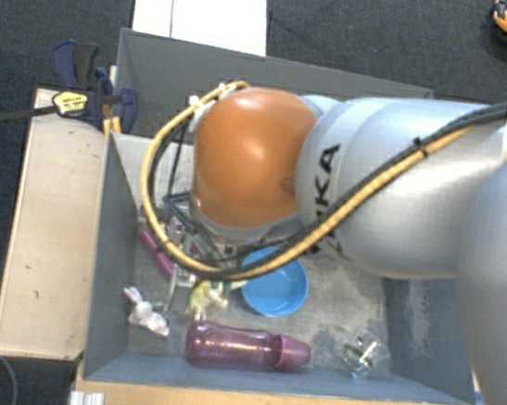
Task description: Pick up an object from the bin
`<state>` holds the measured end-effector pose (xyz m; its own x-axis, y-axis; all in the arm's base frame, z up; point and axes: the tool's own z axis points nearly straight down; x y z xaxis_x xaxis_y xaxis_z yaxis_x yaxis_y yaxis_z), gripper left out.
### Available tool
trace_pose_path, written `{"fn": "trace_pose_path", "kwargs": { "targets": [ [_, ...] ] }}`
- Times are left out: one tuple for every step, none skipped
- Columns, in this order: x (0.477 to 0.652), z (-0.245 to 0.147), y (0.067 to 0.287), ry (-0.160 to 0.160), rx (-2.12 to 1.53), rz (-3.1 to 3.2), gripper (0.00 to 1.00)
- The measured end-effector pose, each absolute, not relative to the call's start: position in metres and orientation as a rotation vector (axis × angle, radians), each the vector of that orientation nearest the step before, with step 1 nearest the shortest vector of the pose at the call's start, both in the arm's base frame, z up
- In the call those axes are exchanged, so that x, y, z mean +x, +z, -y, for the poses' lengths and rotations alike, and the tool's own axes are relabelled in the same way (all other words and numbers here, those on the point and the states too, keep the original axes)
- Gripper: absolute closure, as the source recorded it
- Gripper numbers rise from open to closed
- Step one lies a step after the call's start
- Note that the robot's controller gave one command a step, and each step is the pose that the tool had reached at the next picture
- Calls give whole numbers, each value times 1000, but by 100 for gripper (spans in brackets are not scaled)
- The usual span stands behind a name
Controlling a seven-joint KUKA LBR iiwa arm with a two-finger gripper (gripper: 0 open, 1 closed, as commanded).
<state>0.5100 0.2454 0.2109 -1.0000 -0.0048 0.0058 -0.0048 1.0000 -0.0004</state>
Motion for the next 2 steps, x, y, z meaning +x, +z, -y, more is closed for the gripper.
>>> {"fn": "trace_pose_path", "kwargs": {
  "targets": [
    [512, -244, 216, -3, -3, 3144, 0],
    [512, -241, 211, -9, 16, 3150, 0]
  ]
}}
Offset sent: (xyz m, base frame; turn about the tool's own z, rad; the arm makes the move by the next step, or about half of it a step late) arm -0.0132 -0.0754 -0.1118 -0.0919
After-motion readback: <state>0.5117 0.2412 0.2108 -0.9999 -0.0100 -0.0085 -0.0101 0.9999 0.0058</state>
